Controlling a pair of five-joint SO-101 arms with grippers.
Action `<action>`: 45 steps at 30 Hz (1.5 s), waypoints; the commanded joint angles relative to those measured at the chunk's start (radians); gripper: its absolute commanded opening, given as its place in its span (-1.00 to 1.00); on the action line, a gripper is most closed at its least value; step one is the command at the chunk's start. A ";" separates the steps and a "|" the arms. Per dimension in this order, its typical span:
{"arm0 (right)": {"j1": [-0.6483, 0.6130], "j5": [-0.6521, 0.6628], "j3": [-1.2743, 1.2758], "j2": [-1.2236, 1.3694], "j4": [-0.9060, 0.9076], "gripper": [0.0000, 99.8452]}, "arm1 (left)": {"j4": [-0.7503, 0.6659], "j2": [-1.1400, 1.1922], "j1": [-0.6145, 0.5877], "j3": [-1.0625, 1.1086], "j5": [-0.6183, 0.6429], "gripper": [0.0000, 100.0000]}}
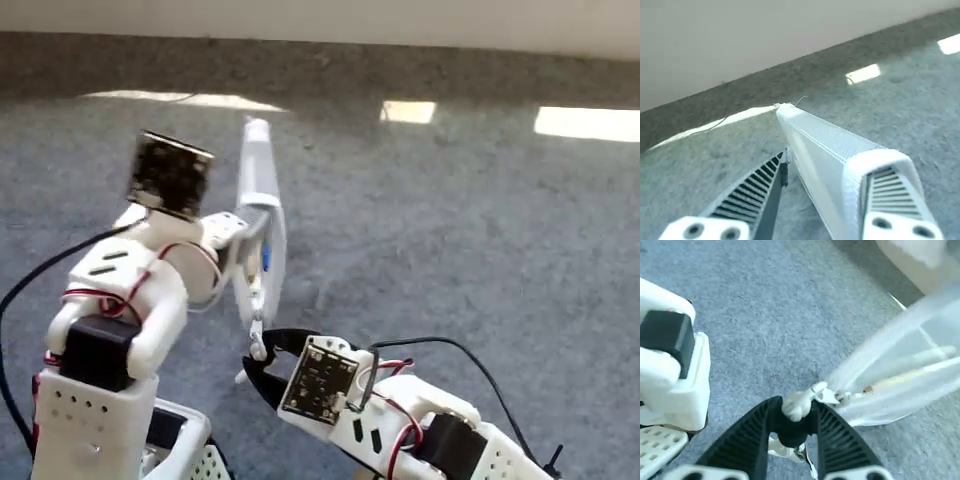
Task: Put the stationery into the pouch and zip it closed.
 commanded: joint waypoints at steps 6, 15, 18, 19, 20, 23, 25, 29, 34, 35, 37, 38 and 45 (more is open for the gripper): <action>-0.015 0.006 -0.010 -0.070 0.008 -0.99 | -0.025 -0.022 0.081 -0.019 -0.021 -0.51; 0.056 0.005 -0.015 -0.114 0.008 -0.99 | -0.012 -0.024 0.116 -0.045 0.006 -0.51; 0.076 0.005 -0.016 -0.114 0.008 -0.99 | 0.084 -0.024 0.162 -0.130 0.012 -0.51; 0.079 0.005 -0.016 -0.114 0.008 -0.99 | 0.118 -0.024 0.171 -0.163 0.012 -0.51; 0.079 0.005 -0.018 -0.114 0.008 -0.99 | 0.146 -0.024 0.173 -0.194 0.014 -0.51; 0.079 0.005 -0.018 -0.114 0.008 -0.99 | 0.215 -0.024 0.148 -0.265 0.011 -0.51; 0.085 0.005 -0.019 -0.114 0.010 -0.99 | 0.256 -0.024 0.125 -0.303 0.009 -0.51; 0.182 0.005 -0.081 -0.116 0.071 -0.99 | 0.365 -0.024 0.113 -0.348 0.005 -0.51; 0.265 0.011 -0.248 -0.105 0.217 -0.99 | 0.425 -0.024 0.110 -0.320 -0.069 -0.51; 0.265 0.011 -0.269 -0.105 0.236 -0.99 | 0.428 -0.024 0.114 -0.317 -0.092 -0.51; 0.266 0.011 -0.305 -0.105 0.268 -0.99 | 0.451 -0.024 0.130 -0.314 -0.135 -0.51; 0.268 0.012 -0.317 -0.105 0.280 -0.99 | 0.460 -0.024 0.151 -0.315 -0.152 -0.51; 0.452 0.071 -0.341 -0.114 0.305 -0.99 | 0.539 -0.024 0.262 -0.309 -0.196 -0.51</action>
